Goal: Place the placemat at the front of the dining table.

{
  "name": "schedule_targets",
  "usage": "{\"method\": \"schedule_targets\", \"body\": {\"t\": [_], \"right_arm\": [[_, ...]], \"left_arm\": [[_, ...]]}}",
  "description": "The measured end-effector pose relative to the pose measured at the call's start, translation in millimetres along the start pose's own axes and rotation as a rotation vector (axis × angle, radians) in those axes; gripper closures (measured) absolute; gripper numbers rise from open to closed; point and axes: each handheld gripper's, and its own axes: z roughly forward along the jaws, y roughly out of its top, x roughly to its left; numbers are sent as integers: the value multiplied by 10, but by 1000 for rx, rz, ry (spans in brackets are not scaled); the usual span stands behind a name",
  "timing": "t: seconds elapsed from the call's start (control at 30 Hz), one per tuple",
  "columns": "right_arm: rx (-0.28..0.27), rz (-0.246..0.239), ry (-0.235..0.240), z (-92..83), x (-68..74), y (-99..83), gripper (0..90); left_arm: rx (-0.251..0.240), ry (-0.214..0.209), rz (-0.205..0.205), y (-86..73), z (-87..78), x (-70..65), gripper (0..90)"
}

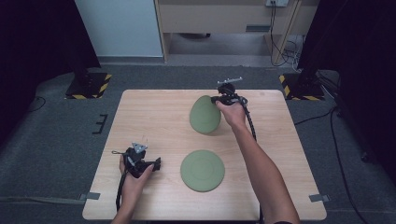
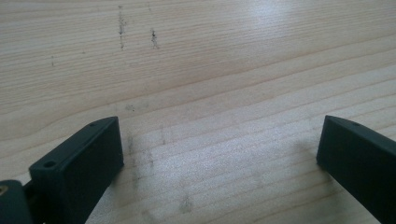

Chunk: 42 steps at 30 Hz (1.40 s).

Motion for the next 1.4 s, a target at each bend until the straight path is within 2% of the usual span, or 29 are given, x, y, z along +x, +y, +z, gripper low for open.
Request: {"method": "schedule_targets", "body": {"t": [0.47,1.4], "right_arm": [[5,10,6,21,-192,-144,858],[47,37,-42,67,-471,-339,858]], "left_arm": [[3,0,3,1,-1,2,0],[3,2,2,2,0,0,0]]}}
